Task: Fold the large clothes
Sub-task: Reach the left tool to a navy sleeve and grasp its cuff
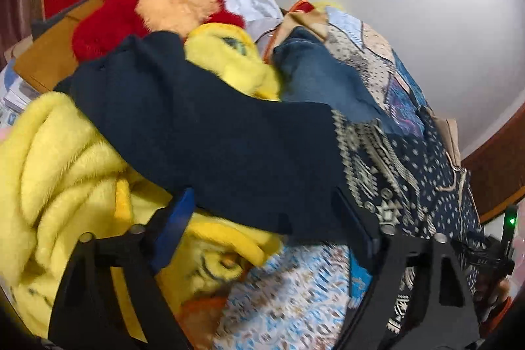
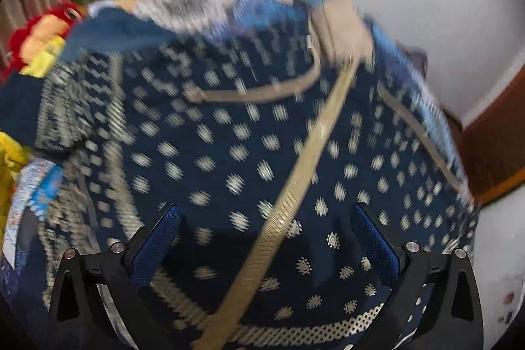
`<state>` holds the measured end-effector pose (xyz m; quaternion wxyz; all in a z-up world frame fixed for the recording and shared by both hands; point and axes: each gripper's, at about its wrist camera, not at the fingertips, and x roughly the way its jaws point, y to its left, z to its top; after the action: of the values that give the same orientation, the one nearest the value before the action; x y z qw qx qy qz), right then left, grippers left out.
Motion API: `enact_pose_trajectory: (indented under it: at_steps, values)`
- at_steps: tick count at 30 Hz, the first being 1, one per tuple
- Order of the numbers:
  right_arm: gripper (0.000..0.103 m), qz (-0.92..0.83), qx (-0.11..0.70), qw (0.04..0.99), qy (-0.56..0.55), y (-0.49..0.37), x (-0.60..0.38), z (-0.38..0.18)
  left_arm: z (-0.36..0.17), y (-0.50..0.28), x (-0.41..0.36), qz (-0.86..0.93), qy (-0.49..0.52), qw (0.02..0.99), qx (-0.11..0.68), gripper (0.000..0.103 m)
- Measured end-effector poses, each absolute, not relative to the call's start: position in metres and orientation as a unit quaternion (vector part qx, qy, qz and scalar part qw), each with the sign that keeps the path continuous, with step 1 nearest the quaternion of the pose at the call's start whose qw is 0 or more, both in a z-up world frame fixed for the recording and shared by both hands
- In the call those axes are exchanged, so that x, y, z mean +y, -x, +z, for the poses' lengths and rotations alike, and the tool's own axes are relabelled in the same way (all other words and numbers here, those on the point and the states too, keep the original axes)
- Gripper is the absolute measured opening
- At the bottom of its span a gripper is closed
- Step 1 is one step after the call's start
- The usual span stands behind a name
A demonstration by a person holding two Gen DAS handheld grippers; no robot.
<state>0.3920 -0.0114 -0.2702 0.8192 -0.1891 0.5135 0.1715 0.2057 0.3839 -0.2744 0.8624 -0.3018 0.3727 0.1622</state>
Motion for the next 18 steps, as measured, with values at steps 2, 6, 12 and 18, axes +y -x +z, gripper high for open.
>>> enact_pose_trajectory:
  at_steps: [2, 6, 12, 18]
  values:
    - [0.103, 0.188, 0.529, 0.814, 0.151, -0.4, -0.022, -0.276, -0.28, -0.21, 0.393, 0.174, 0.302, 0.858, 0.377, 0.072]
    - [0.103, 0.195, 0.525, 0.813, 0.159, -0.399, -0.024, -0.278, -0.29, -0.22, 0.4, 0.191, 0.316, 0.84, 0.397, 0.066]
    - [0.103, 0.221, 0.535, 0.799, 0.161, -0.387, -0.038, -0.274, -0.287, -0.205, 0.389, 0.196, 0.312, 0.832, 0.414, 0.066]
    - [0.103, 0.231, 0.55, 0.79, 0.143, -0.376, -0.052, -0.274, -0.3, -0.208, 0.41, 0.224, 0.335, 0.816, 0.414, 0.066]
